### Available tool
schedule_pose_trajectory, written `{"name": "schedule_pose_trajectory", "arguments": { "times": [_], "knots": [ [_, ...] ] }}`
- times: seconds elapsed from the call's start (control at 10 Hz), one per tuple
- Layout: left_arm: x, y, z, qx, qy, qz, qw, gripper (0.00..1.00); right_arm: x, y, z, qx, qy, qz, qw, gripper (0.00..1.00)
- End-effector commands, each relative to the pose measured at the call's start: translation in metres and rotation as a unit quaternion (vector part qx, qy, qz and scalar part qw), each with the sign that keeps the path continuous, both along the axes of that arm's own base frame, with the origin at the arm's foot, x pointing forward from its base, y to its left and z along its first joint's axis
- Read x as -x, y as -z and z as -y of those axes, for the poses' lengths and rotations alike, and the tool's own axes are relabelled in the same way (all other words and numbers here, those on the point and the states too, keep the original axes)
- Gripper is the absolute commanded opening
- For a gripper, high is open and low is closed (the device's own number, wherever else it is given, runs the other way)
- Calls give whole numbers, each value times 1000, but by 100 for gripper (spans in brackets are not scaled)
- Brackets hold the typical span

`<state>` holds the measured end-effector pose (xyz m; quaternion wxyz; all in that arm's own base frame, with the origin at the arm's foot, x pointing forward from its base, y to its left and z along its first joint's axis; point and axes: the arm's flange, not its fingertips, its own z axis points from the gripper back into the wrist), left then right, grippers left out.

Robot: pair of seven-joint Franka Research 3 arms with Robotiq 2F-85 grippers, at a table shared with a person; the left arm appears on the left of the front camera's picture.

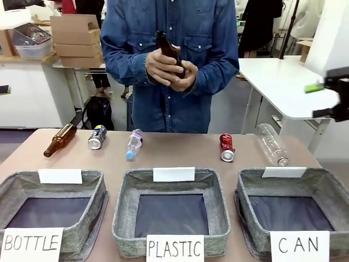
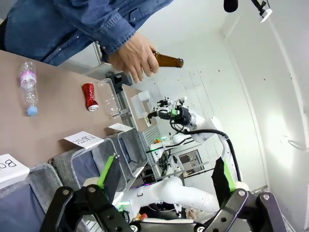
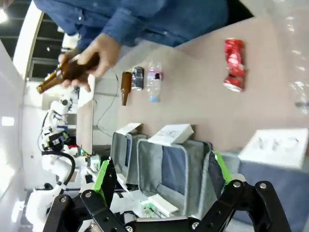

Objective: Sort the can waste into the basket.
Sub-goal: Pick up the can waste from the table and place it in the right Fabric basket.

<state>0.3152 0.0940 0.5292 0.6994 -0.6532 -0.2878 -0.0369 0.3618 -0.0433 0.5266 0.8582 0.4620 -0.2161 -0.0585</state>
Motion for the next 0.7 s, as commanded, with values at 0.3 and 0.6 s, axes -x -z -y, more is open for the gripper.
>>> {"name": "schedule_pose_trajectory", "arguments": {
  "times": [0.3, 0.6],
  "knots": [
    [0, -3, 1, 7, 1, 15, 1000, 100, -5, 4, 23, 37, 7, -18, 999, 100],
    [29, -72, -66, -196, 15, 9, 980, 100, -39, 9, -23, 93, -29, -28, 995, 100]
  ]
}}
